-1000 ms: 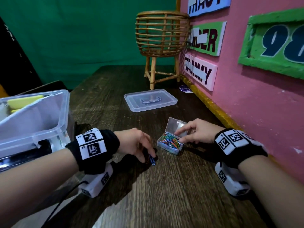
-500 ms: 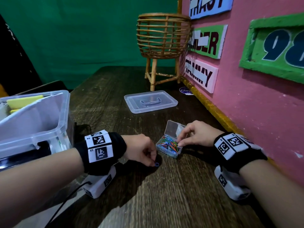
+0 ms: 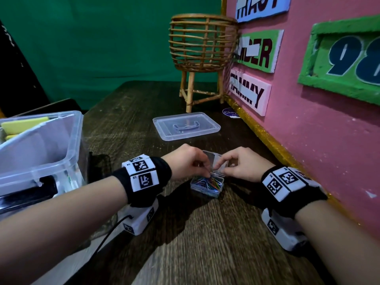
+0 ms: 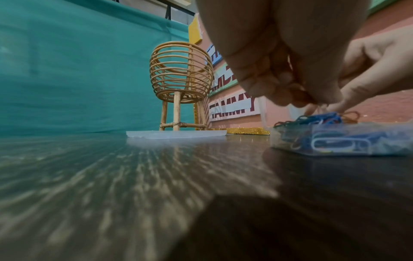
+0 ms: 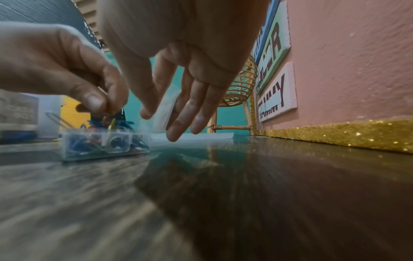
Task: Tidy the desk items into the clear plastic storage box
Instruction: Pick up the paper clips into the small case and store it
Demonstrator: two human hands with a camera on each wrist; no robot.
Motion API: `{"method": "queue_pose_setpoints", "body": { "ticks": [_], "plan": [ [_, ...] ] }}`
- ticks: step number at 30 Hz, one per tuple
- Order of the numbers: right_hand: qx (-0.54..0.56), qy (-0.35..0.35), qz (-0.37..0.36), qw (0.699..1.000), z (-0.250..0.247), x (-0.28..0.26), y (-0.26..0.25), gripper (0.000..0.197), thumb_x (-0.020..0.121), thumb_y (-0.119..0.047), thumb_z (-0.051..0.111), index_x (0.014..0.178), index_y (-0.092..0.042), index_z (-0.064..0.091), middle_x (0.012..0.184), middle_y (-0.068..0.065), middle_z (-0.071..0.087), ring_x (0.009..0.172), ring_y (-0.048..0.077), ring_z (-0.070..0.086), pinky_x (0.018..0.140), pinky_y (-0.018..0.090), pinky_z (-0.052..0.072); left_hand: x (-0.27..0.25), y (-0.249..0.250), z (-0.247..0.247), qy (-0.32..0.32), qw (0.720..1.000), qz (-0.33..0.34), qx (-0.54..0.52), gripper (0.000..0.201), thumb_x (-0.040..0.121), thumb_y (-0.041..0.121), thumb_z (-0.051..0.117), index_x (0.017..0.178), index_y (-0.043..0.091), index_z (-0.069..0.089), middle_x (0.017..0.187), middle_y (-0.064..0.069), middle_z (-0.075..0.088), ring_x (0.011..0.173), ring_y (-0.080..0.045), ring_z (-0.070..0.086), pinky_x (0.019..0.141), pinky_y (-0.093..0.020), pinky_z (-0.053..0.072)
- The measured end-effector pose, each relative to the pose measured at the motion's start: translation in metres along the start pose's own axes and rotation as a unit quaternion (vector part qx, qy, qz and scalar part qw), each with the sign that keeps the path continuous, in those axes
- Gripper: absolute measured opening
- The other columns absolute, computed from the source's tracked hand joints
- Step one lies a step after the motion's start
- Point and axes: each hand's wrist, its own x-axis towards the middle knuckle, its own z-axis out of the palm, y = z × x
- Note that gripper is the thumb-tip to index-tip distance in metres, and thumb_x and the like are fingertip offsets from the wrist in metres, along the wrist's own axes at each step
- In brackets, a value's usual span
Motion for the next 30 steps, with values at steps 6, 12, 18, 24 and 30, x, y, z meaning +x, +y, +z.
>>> {"method": "queue_pose_setpoints", "body": {
  "ticks": [6,12,18,24,30],
  "plan": [
    [0.010,-0.029,0.010,0.999,0.002,0.001,0.001,0.022,0.074,-0.020,0.075,0.091,-0.033,0.070,0.094,-0.009,0.062,0.073,0.006,0.058,0.073,0.024,0.047,0.004,-0.007,0.001,0.003,0.994,-0.080,0.072,0.024,0.091,0.021,0.056,0.111,0.014,0.068,0.111,-0.007,0.063,0.105,-0.020,0.058,0.086,-0.022,0.039],
    [0.006,-0.039,0.002,0.999,0.002,0.002,0.002,0.024,0.071,-0.022,0.078,0.088,-0.033,0.067,0.082,-0.020,0.055,0.069,-0.004,0.049,0.065,0.013,0.038,0.001,-0.008,0.004,-0.029,0.995,-0.057,0.081,0.024,0.088,0.023,0.060,0.109,0.020,0.070,0.109,-0.004,0.063,0.100,-0.017,0.059,0.079,-0.017,0.037],
    [0.034,0.022,-0.020,0.999,0.001,0.000,0.001,0.019,0.076,-0.010,0.068,0.070,-0.029,0.065,0.091,0.006,0.071,0.087,0.023,0.065,0.082,0.033,0.053,0.001,-0.008,0.004,0.059,0.995,-0.046,0.068,0.023,0.084,0.010,0.056,0.102,0.013,0.069,0.104,-0.007,0.064,0.096,-0.020,0.060,0.080,-0.022,0.042],
    [0.090,0.092,-0.042,0.991,0.003,0.003,0.002,0.026,0.076,-0.008,0.066,0.074,-0.028,0.049,0.082,0.002,0.061,0.065,0.015,0.054,0.069,0.028,0.048,0.003,-0.012,0.006,0.049,0.985,-0.156,0.046,0.020,0.082,0.013,0.055,0.100,0.010,0.062,0.103,-0.009,0.067,0.097,-0.025,0.061,0.077,-0.025,0.044],
    [0.093,0.068,-0.012,0.993,0.002,0.003,0.001,0.013,0.083,-0.034,0.064,0.081,-0.026,0.054,0.080,-0.005,0.060,0.070,0.009,0.055,0.074,0.031,0.049,0.002,-0.009,0.008,-0.044,0.984,-0.169,-0.043,0.017,0.088,0.017,0.056,0.103,0.011,0.056,0.075,-0.001,0.066,0.054,-0.009,0.063,0.061,-0.024,0.056]
  ]
}}
